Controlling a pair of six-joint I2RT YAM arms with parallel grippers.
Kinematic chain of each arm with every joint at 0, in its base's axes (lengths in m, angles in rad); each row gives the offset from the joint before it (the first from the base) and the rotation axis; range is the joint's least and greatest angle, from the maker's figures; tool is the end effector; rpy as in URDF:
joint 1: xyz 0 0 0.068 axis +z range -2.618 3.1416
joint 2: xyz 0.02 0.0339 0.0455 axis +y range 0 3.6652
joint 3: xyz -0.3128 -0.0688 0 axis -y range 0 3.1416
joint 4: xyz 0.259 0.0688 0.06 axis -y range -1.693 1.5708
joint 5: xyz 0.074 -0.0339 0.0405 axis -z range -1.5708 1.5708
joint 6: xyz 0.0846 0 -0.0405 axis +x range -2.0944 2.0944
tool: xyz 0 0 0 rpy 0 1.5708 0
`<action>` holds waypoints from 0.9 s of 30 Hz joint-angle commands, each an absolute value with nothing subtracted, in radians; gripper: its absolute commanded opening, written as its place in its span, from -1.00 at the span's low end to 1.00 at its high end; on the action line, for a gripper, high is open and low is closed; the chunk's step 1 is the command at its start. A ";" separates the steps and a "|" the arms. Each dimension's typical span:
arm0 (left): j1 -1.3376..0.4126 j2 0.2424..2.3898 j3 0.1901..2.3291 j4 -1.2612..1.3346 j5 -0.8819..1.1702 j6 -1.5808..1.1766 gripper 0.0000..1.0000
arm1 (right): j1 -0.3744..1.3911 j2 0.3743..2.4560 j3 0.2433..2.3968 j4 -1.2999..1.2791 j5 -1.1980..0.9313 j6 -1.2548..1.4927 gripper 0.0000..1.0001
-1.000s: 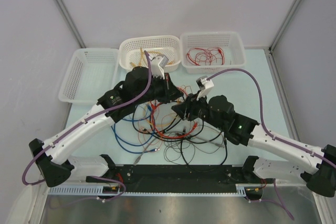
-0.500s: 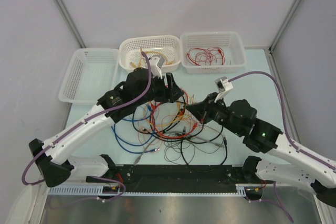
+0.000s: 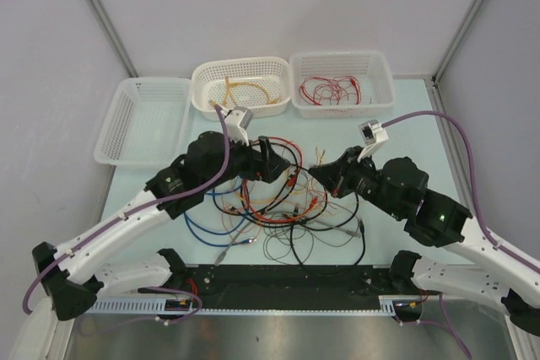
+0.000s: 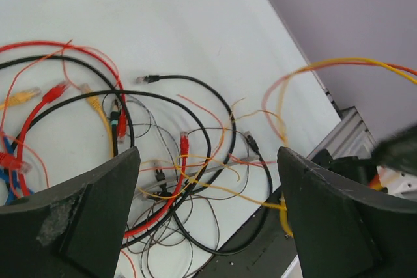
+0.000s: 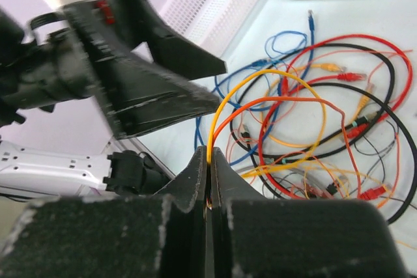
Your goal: Untangle the cables
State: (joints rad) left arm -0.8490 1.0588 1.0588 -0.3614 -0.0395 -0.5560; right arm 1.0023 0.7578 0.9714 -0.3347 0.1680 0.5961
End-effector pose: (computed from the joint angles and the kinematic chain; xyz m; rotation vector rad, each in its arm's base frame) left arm 0.1836 -0.2035 0.3901 0.2701 2.0211 -0.8797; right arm 0.1139 0.1520 0.4230 -0.2315 1.7896 1.0368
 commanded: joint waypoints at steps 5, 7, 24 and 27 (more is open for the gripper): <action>-0.876 0.852 0.867 0.076 0.247 -0.399 0.73 | 0.911 0.767 1.022 -0.354 0.094 0.685 -1.00; -0.899 0.841 0.841 0.107 0.281 -0.352 0.73 | 0.879 0.775 1.025 -0.362 0.035 0.707 -1.00; -0.991 0.997 0.802 0.189 0.242 -0.203 0.57 | 0.749 0.799 1.071 -0.331 -0.212 0.839 -1.00; -0.992 1.012 0.807 0.218 0.252 -0.204 0.45 | 0.750 0.801 1.072 -0.336 -0.221 0.845 -1.00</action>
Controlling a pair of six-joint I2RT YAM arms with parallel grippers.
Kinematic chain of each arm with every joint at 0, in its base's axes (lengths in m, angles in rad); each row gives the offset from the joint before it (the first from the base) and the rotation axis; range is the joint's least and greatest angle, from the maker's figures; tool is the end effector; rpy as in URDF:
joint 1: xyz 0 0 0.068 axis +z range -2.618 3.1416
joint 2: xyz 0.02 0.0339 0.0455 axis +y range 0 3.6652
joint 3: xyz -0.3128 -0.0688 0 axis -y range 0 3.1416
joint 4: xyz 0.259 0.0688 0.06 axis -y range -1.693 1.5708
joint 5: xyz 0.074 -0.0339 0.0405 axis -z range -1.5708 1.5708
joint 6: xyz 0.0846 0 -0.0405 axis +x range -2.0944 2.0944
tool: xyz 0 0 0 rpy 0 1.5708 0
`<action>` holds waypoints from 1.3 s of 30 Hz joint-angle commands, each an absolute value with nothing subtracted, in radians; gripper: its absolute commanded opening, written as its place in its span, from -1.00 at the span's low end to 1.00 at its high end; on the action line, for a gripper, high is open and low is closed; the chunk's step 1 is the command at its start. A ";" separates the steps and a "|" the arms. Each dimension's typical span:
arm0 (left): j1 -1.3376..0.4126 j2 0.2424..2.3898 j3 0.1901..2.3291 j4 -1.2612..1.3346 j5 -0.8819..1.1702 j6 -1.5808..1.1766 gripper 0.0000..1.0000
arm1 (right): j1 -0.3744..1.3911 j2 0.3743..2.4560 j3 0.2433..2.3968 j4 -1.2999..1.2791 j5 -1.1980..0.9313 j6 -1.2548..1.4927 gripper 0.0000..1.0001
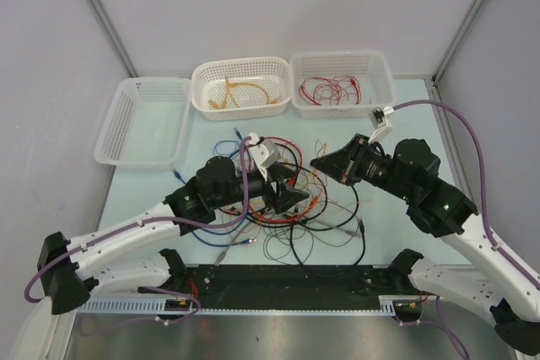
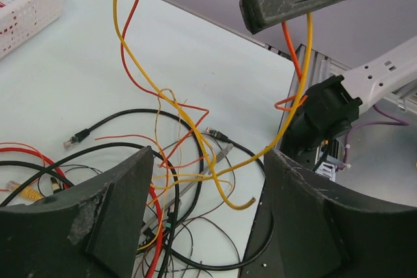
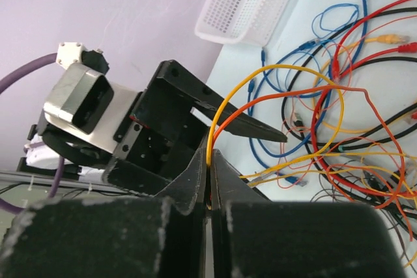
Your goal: Untangle the cables
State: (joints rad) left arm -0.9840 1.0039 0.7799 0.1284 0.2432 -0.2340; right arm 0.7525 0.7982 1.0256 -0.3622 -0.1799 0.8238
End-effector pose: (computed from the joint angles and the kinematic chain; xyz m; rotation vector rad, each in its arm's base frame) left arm 0.1343 -0.2388 0.3634 0.8357 1.5835 -1.1034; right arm 0.1329 0.1452 0.4332 -0.0812 1.8893 1.2876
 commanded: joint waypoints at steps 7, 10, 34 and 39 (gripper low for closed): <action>-0.994 1.002 0.828 0.230 0.238 -0.215 -0.75 | 0.750 0.795 1.072 -0.363 -0.204 0.821 -1.00; -0.994 0.957 0.839 0.212 0.207 -0.216 -1.00 | 0.750 0.778 1.072 -0.387 -0.177 0.802 -0.40; -0.992 0.842 0.982 0.011 0.063 -0.219 -1.00 | 0.749 0.716 1.071 -0.471 -0.046 0.670 0.58; -0.992 0.877 1.034 -0.050 0.014 -0.230 -1.00 | 0.752 0.680 1.071 -0.436 -0.057 0.611 0.64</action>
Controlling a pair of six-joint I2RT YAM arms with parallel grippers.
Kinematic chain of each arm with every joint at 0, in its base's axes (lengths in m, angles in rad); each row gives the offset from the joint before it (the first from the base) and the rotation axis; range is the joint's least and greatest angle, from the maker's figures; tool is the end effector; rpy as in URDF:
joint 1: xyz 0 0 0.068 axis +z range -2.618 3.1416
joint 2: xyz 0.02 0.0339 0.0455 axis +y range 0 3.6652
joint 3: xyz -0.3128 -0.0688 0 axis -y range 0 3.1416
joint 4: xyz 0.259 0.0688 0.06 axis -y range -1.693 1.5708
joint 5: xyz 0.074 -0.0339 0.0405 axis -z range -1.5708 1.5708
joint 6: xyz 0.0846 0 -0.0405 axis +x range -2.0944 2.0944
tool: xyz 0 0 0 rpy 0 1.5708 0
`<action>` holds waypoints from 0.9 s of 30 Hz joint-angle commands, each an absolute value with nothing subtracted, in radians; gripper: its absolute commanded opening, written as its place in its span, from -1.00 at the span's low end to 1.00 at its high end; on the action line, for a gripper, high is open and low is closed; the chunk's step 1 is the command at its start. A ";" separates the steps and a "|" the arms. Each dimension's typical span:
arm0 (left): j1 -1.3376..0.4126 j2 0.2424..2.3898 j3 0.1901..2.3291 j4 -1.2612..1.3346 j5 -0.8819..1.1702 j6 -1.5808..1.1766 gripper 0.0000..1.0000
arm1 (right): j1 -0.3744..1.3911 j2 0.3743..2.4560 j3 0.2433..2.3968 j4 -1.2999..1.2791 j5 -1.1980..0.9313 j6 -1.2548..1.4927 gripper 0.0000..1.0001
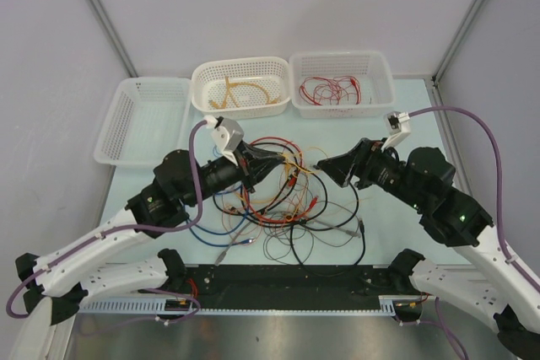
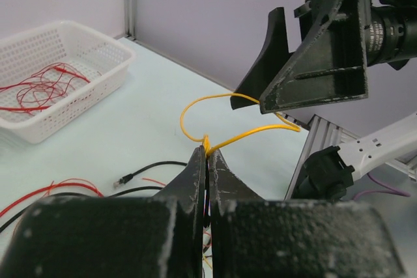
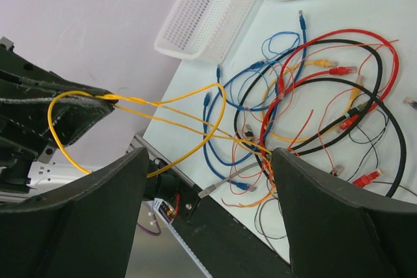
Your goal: Untangle the cables
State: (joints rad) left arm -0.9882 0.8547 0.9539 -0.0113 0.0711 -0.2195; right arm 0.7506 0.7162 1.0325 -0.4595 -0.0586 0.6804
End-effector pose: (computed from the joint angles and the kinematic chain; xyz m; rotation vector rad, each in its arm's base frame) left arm 0.1183 -0.1905 0.4487 0.6448 1.4318 -1.0189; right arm 0.1197 0.1185 0.4338 -0.1115 1.8410 1.0884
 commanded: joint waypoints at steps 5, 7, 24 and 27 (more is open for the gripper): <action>-0.970 0.939 1.078 -0.155 -0.087 -0.262 -1.00 | 0.752 0.589 1.071 -0.357 -0.025 0.554 0.91; -0.954 0.954 1.092 -0.176 -0.098 -0.300 -1.00 | 0.752 0.565 1.071 -0.388 0.000 0.526 0.99; -0.923 1.057 1.281 -0.221 0.121 -0.423 -1.00 | 0.772 0.771 1.014 -0.385 -0.052 0.430 0.45; -0.923 1.071 1.287 -0.216 0.150 -0.437 -1.00 | 0.772 0.794 1.011 -0.359 -0.032 0.410 0.43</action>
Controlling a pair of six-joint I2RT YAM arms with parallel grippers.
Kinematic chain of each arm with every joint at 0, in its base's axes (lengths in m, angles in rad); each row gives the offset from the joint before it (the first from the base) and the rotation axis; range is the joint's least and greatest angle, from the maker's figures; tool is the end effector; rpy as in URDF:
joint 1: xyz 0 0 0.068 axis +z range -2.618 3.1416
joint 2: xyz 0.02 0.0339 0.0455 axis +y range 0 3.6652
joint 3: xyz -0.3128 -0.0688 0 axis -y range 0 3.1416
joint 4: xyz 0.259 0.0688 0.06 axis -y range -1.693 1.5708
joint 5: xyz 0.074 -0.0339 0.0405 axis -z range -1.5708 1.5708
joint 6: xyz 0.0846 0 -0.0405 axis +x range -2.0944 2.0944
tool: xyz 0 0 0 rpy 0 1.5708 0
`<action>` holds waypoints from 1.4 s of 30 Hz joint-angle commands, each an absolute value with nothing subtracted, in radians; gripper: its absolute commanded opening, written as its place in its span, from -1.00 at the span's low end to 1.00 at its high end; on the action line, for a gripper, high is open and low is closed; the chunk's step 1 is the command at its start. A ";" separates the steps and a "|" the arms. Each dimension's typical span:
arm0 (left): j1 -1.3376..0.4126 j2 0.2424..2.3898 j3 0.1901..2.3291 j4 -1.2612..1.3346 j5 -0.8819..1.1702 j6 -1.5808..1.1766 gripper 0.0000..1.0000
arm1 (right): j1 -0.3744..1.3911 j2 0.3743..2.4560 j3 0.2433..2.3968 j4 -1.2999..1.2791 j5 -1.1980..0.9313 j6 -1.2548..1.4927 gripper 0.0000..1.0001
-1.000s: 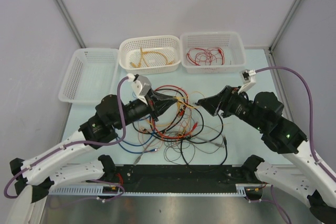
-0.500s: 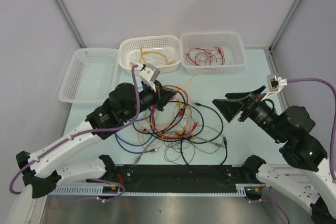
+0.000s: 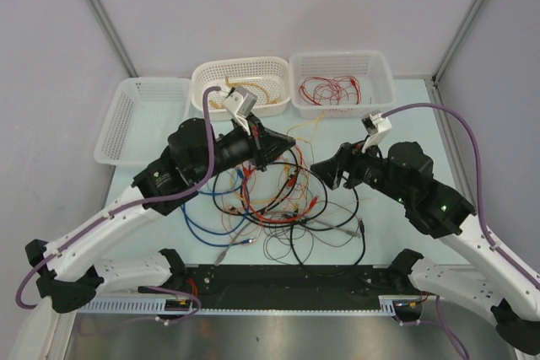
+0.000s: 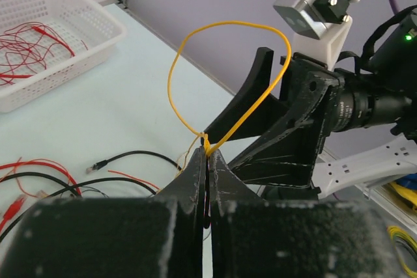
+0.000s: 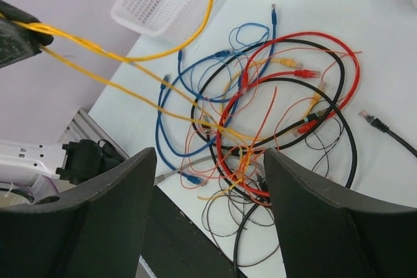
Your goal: Untangle the cables
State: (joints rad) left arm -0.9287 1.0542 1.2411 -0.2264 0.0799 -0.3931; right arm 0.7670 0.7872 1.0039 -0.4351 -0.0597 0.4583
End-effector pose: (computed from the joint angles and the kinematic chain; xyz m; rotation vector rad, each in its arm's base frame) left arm 0.1545 -0.2179 0.4863 0.5190 1.6416 -1.0694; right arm 0.1361 0.1382 0.4150 -0.3347 1.8574 0.9166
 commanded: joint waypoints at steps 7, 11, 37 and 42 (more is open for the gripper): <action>-0.923 1.081 1.281 -0.210 0.186 -0.453 -1.00 | 0.772 0.848 1.003 -0.282 0.000 0.384 0.32; -0.923 1.078 1.279 -0.210 0.192 -0.454 -1.00 | 0.773 0.888 0.997 -0.221 0.000 0.380 0.01; -0.923 0.960 0.970 -0.013 0.089 -0.445 0.69 | 0.736 0.756 1.037 -0.267 -0.026 0.534 -1.00; -0.934 0.951 0.934 0.110 0.176 -0.466 0.67 | 0.736 0.758 1.040 -0.273 -0.026 0.538 -1.00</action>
State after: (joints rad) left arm -0.9291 0.9871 0.9424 -0.0658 0.0998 -0.4477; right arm 0.7399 0.7685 0.9920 -0.2810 -0.0170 0.5240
